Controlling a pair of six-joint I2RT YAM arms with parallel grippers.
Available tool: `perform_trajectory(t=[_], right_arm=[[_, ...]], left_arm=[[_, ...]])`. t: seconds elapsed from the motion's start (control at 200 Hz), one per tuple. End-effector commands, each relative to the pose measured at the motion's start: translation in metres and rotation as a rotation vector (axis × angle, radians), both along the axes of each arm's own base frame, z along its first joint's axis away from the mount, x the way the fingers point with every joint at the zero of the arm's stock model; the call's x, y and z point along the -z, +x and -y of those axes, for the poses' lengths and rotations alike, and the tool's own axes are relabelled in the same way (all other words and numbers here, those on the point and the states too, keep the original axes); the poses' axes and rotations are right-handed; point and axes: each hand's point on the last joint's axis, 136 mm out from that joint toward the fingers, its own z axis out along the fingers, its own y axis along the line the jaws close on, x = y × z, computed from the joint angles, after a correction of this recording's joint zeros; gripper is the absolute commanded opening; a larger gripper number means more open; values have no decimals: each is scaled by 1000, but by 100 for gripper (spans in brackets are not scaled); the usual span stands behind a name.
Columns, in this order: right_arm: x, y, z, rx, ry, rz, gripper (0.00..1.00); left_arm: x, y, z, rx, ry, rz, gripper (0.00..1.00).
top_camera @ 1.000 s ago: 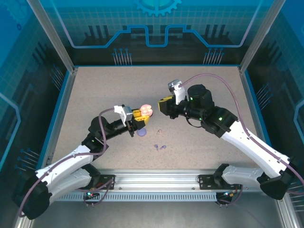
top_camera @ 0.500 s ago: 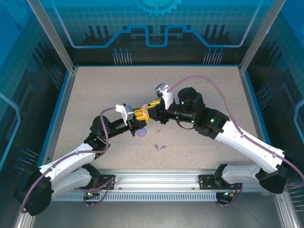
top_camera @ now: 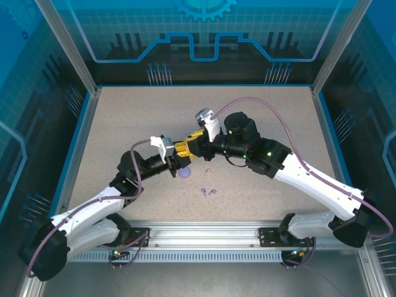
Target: Insert the wireless bluetooth earbuds into the charging case
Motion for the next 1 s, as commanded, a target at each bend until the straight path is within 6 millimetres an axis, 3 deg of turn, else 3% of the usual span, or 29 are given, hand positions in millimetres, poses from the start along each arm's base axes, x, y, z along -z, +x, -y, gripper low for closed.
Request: perform_trajectory(t=[0.0,0.345,0.475,0.705,0.885,0.996], right_arm=[[-9,-3,-2,-2,-6,26,24],[2,-4,3,9,-38,10,25],[3,-5,2,2,-40,5,29],[-23,-8,8,5,-9,40,45],[-47,-11,32,65,30,76,54],[-41,0,61,188,15,51,60]], left_arm=[[-16,-9,1,27,-30,57,4],[-16,-9,0,23,-28,59,4],[-15,-9,0,25,-28,56,4],[-14,-8,0,21,-24,53,4],[-13,-8,0,18,-21,51,4],[-13,-9,-2,8,-21,57,4]])
